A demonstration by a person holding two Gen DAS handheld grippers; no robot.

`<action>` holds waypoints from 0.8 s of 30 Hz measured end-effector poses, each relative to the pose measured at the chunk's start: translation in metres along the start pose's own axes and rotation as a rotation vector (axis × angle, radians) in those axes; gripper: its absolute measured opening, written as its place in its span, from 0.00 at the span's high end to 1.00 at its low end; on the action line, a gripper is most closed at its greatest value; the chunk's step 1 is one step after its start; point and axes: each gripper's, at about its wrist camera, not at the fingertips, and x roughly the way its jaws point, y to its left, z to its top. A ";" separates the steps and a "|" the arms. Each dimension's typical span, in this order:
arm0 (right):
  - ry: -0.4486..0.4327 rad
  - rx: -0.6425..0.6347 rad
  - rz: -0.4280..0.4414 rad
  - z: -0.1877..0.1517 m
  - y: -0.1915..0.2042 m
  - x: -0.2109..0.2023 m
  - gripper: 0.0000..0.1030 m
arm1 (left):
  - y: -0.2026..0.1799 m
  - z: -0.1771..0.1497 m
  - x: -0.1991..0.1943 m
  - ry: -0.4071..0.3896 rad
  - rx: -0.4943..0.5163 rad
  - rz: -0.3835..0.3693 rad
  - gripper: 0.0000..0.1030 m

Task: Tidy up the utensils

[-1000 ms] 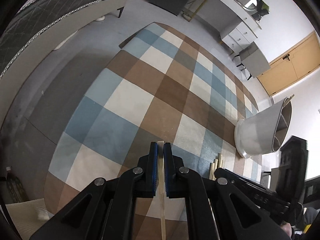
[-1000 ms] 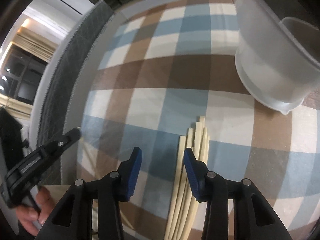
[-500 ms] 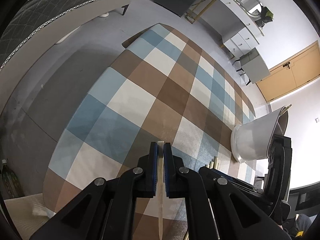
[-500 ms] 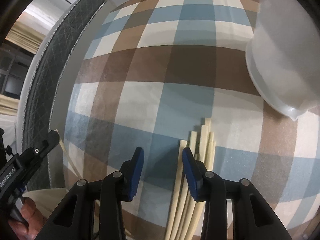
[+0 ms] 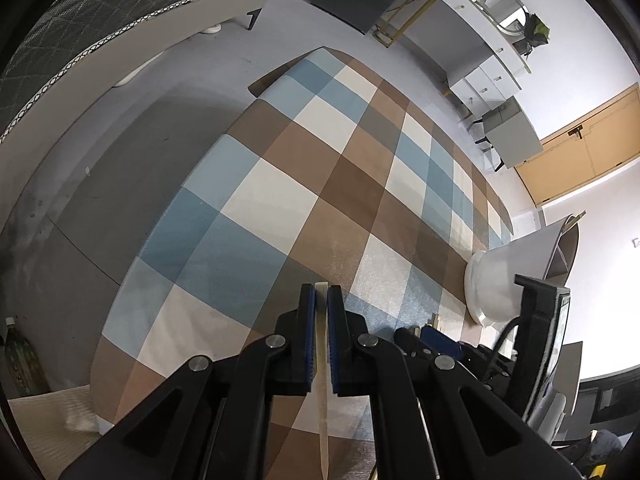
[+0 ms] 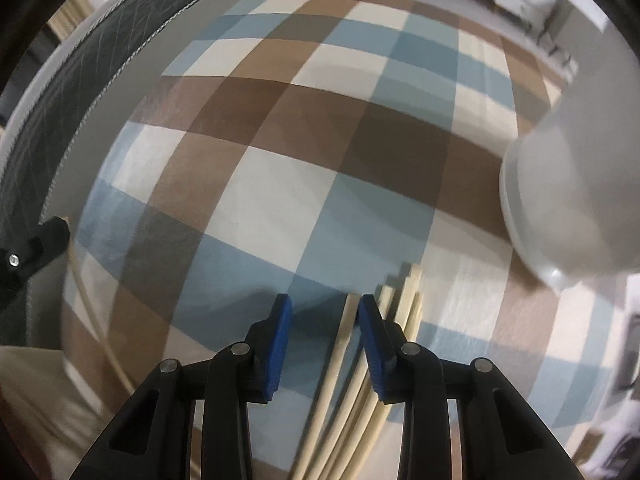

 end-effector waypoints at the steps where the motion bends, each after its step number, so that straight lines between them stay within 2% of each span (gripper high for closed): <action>1: -0.016 -0.008 0.005 0.000 0.003 -0.001 0.77 | -0.001 0.000 0.000 -0.001 0.003 -0.002 0.98; 2: -0.025 -0.010 0.007 0.001 0.003 -0.001 0.94 | -0.001 0.001 -0.001 -0.004 0.009 -0.001 0.98; 5: -0.064 0.013 0.041 -0.001 0.001 -0.004 0.94 | -0.005 0.000 -0.002 -0.014 0.034 0.010 0.98; 11: -0.233 0.064 0.091 -0.018 -0.018 -0.041 0.94 | -0.019 -0.007 -0.006 -0.031 0.111 0.010 0.98; 17: -0.459 0.154 0.166 -0.053 -0.051 -0.100 0.95 | -0.050 -0.022 -0.022 -0.067 0.254 -0.023 0.98; 21: -0.570 0.169 0.179 -0.076 -0.056 -0.127 0.95 | -0.073 -0.038 -0.028 -0.072 0.359 -0.033 0.99; 24: -0.641 0.173 0.182 -0.094 -0.058 -0.146 0.95 | -0.085 -0.047 -0.034 -0.067 0.399 -0.044 0.99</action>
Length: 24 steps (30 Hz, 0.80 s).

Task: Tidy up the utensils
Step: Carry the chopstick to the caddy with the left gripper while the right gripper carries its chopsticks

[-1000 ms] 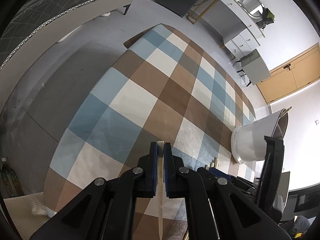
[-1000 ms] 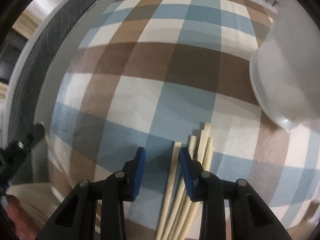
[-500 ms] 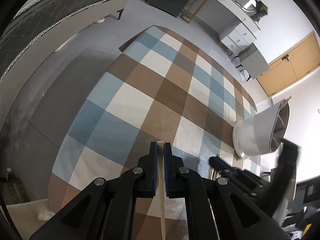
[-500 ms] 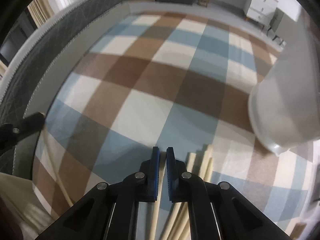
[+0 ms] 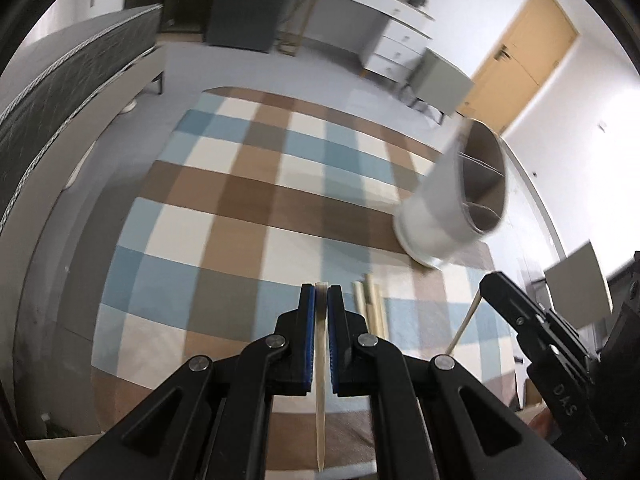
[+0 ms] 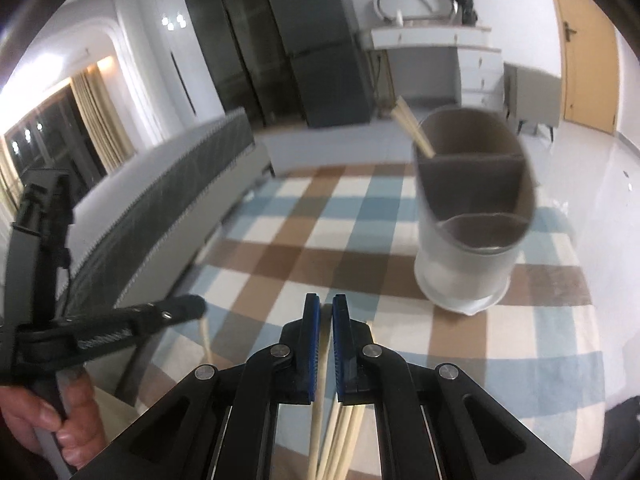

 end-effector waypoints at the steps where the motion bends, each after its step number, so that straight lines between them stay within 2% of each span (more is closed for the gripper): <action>1: -0.020 0.003 0.005 -0.001 -0.001 -0.008 0.95 | -0.006 -0.001 -0.003 -0.002 0.018 0.003 0.99; 12: -0.129 0.063 0.032 -0.004 -0.023 -0.052 0.95 | -0.058 0.000 -0.019 0.003 0.128 0.026 0.99; 24: -0.171 0.089 0.004 0.003 -0.053 -0.083 0.95 | -0.100 0.007 -0.023 0.011 0.227 0.040 0.99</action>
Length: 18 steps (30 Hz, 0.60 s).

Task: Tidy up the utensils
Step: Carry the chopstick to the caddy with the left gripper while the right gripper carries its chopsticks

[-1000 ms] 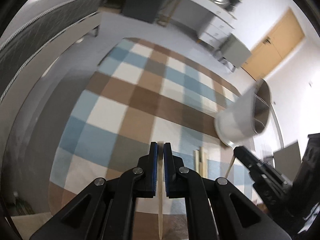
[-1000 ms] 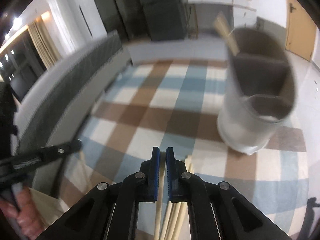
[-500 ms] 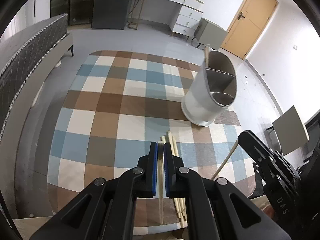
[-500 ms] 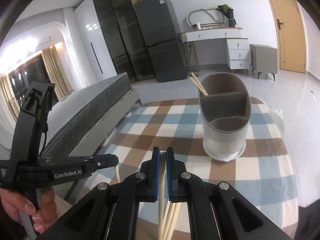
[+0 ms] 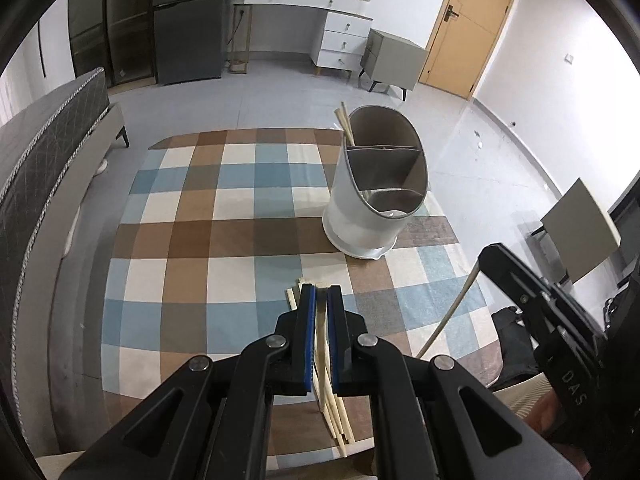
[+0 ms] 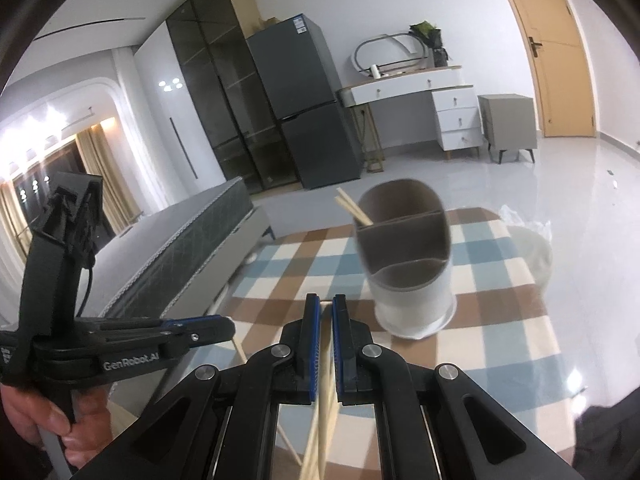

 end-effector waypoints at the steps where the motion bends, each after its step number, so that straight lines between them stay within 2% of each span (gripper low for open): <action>1: 0.000 0.001 -0.001 0.001 -0.002 -0.001 0.95 | -0.002 0.001 0.000 0.006 0.006 -0.001 0.99; 8: -0.022 0.005 -0.011 0.010 -0.015 -0.013 0.95 | -0.012 0.012 -0.007 0.004 0.021 0.001 0.99; 18: -0.077 -0.066 -0.029 0.047 -0.021 -0.022 0.95 | -0.026 0.048 -0.026 -0.045 0.008 -0.068 0.99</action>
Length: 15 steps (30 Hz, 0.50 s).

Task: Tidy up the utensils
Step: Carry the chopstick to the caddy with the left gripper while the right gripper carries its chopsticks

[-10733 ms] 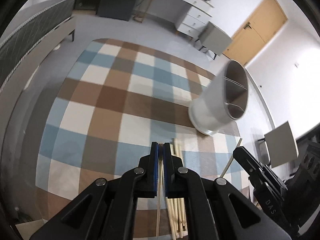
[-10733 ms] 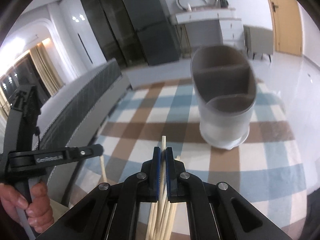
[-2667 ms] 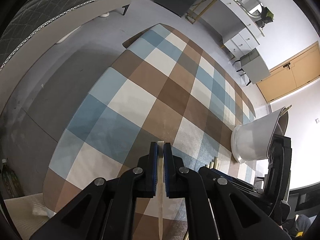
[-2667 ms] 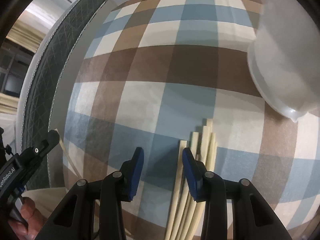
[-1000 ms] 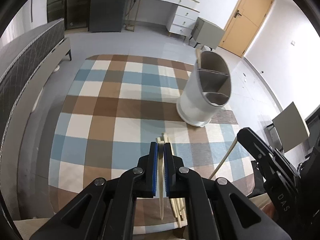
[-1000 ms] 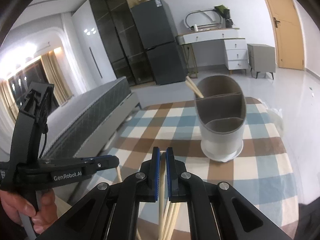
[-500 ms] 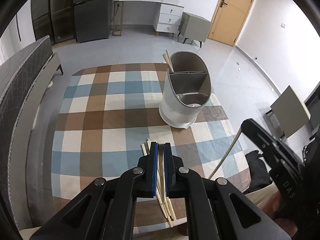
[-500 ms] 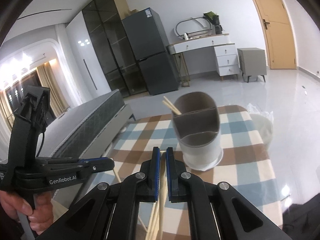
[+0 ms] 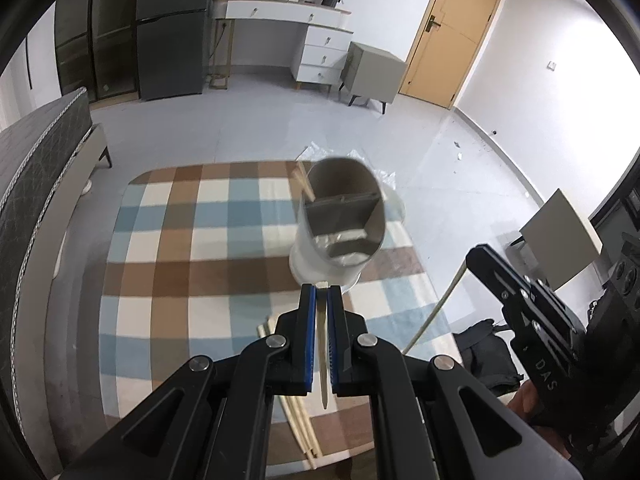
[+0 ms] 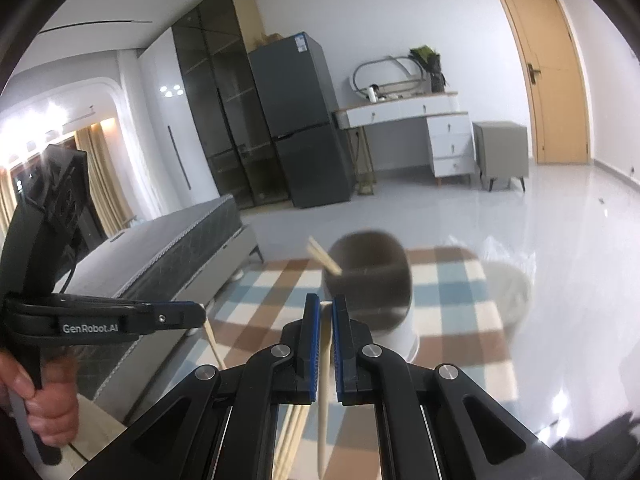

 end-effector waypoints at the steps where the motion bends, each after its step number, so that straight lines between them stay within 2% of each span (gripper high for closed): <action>1: -0.007 -0.007 0.000 0.007 -0.002 0.000 0.95 | -0.002 0.006 0.000 -0.005 -0.006 -0.016 0.99; 10: -0.079 -0.111 -0.008 0.071 -0.001 0.009 0.95 | -0.004 0.062 -0.007 -0.082 -0.049 -0.107 0.99; 15: -0.113 -0.206 -0.009 0.104 0.008 0.028 0.95 | -0.001 0.096 -0.009 -0.134 -0.065 -0.142 0.99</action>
